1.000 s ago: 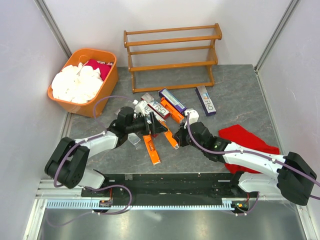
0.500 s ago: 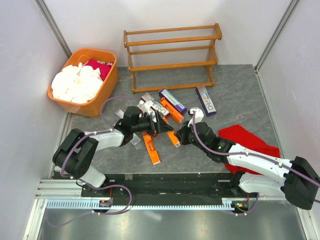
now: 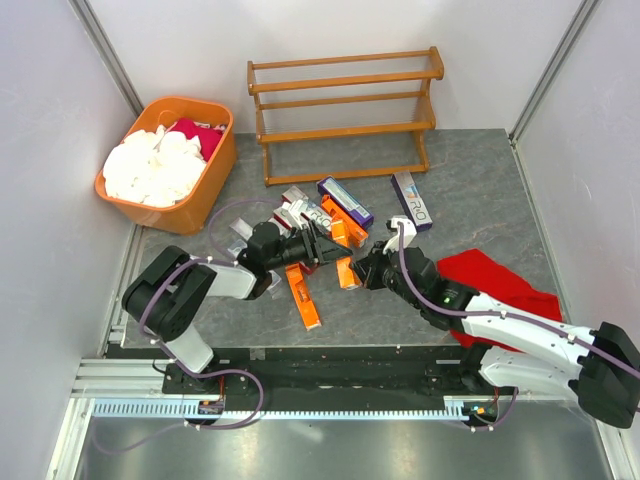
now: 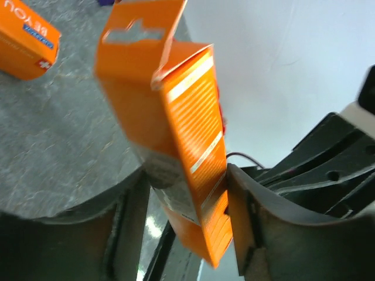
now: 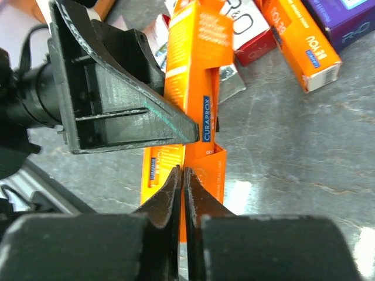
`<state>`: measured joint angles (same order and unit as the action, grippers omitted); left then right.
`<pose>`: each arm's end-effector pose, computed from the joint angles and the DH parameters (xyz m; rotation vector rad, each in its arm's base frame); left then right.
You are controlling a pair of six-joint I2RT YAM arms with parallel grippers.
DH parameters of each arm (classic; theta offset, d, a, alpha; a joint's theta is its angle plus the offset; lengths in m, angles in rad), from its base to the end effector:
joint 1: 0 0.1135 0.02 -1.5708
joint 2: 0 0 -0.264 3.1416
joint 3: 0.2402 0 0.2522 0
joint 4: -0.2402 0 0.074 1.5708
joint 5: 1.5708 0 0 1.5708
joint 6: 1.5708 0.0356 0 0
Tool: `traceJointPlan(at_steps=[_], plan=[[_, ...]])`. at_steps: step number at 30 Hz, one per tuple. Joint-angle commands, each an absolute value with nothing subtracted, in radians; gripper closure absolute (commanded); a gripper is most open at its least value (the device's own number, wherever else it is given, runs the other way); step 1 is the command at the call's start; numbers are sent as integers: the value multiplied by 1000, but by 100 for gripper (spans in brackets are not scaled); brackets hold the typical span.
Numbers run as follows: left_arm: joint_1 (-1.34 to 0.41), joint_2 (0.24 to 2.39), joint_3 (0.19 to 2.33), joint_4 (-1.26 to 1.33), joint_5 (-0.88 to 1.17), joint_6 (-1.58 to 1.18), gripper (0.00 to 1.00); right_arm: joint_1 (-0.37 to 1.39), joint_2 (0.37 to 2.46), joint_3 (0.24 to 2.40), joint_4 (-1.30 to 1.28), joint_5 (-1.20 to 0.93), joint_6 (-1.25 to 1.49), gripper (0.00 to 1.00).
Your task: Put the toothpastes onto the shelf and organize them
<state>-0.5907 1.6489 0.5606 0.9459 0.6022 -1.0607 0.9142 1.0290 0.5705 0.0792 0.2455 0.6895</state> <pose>0.2460 -0.1892 0.1729 0.0566 2.0240 -1.6575 0.1478 0.1776 0.2449 -0.0586 2.0282 0.8116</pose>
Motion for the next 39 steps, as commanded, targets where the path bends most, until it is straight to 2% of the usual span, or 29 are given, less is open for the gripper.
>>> traceJointPlan(at_steps=[1,5,6,8,9,12,14,22,27,34,37,39], plan=[[-600,1669,541,1232,581,-1184,47,919,1009,568,164,224,741,88],[-594,1648,534,1249,577,-1174,49,919,985,571,153,224,746,60],[-591,1641,532,1246,577,-1172,49,917,976,571,143,232,746,50],[-580,1625,526,1230,577,-1158,50,917,939,569,130,253,742,41],[-575,1608,525,1220,577,-1152,50,919,928,568,118,264,738,33],[-563,1580,515,1203,574,-1149,50,917,891,560,103,279,735,20],[-561,1571,515,1195,572,-1146,50,917,885,552,103,276,738,16],[-560,1539,535,1166,571,-1146,49,917,972,537,141,224,778,16],[-560,1526,538,1157,575,-1144,48,917,991,520,176,233,785,22],[-560,1517,532,1160,571,-1143,43,919,979,485,264,229,790,56],[-557,1509,528,1158,571,-1137,39,917,974,485,273,213,790,66],[-551,1505,525,1154,572,-1134,30,917,965,485,272,215,792,69]])
